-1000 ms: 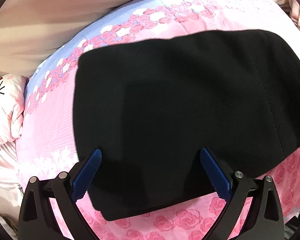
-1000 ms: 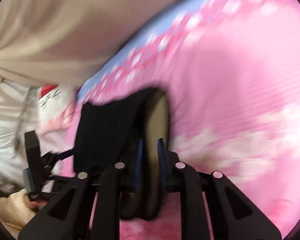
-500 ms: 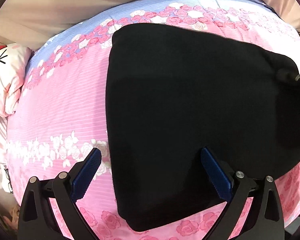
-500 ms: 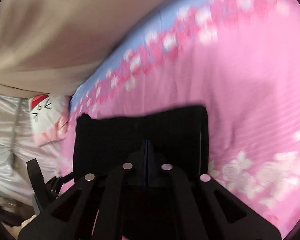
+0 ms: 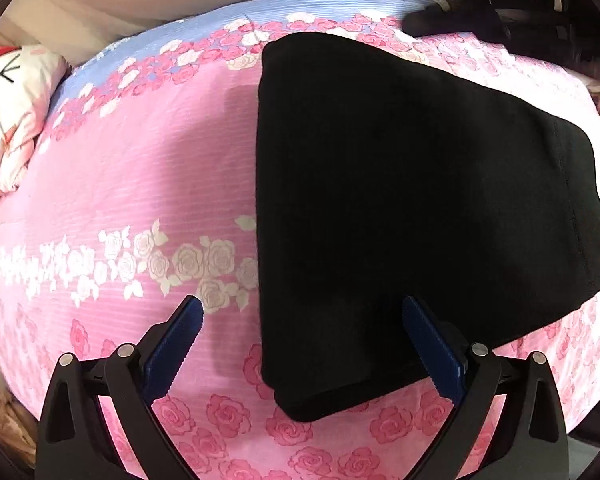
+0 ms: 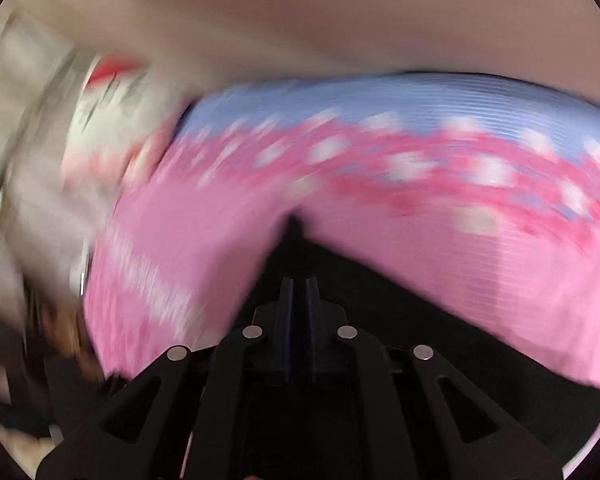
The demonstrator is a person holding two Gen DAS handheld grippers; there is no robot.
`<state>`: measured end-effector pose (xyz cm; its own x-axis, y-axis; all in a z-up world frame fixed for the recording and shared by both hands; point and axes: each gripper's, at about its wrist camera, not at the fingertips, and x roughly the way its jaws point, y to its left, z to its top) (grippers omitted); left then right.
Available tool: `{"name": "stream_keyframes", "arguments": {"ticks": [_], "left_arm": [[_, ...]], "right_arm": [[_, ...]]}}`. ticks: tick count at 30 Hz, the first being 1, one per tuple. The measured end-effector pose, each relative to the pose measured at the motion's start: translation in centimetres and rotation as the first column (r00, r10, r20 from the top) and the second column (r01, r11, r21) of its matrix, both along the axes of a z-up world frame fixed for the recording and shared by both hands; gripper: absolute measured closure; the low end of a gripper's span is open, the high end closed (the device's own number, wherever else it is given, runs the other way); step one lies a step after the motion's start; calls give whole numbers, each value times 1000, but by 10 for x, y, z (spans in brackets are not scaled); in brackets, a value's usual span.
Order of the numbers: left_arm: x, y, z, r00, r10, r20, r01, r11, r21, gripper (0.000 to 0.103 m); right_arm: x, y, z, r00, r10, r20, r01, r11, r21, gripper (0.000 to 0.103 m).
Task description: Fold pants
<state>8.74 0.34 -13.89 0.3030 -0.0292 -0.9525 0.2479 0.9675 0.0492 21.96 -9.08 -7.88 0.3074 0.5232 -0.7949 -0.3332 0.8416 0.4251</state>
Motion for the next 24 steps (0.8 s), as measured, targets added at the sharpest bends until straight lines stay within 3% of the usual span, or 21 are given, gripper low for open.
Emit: {"name": "stream_keyframes", "arguments": {"ticks": [1,3,6,8,10,11,14,15,16,17,18,19,20,22,24], "left_arm": [[4,1,-1,1000,2,-4,-2,1000,-8,5],[3,5,-3,1000,1,-12,-1,1000,-17,5],[0,6,-2,1000,-20,3,20,1000,4,5],[-5,6,-2,999,-33,2,33,999,5,5],[-6,9,-3,999,-33,3,33,999,-5,5],[-7,10,-3,999,-32,3,32,999,-13,5],[-10,13,-5,1000,-23,-11,22,999,-36,5],[-10,13,-7,1000,-20,-16,19,999,-39,5],[-9,13,-7,1000,-19,-25,18,999,-42,5],[-8,12,-8,999,-24,-29,23,999,-41,5],[-5,13,-8,999,-31,-29,30,999,-32,5],[-4,11,-8,999,-42,-26,41,999,-16,5],[-3,10,-7,998,-52,-21,51,999,-2,5],[-4,7,-4,998,-61,-10,61,998,14,5],[-6,7,-1,999,-51,-12,51,999,10,5]], "right_arm": [[5,18,-8,999,45,-19,-45,999,-28,97],[28,32,-38,997,39,-67,-45,994,-96,100],[61,25,-37,993,-106,-57,102,992,-68,97],[49,10,-10,989,-148,19,149,988,-47,95],[18,-4,3,991,-134,25,134,991,5,95],[4,-9,-1,992,-126,11,126,992,3,95],[-24,-24,-37,984,-176,-4,173,973,-150,99],[-21,-36,-48,977,-214,-2,211,964,-164,102],[-15,-63,-53,953,-304,0,302,947,-108,102],[-13,-82,-50,928,-372,7,371,924,-90,101],[-11,-105,-42,892,-452,22,453,889,-74,94],[-16,-133,-30,850,-525,37,526,850,-35,94],[-25,-150,-22,833,-552,38,552,834,-1,94],[-65,-180,-7,819,-573,18,571,819,58,94],[-109,-182,-7,843,-538,4,536,840,90,94]]}}
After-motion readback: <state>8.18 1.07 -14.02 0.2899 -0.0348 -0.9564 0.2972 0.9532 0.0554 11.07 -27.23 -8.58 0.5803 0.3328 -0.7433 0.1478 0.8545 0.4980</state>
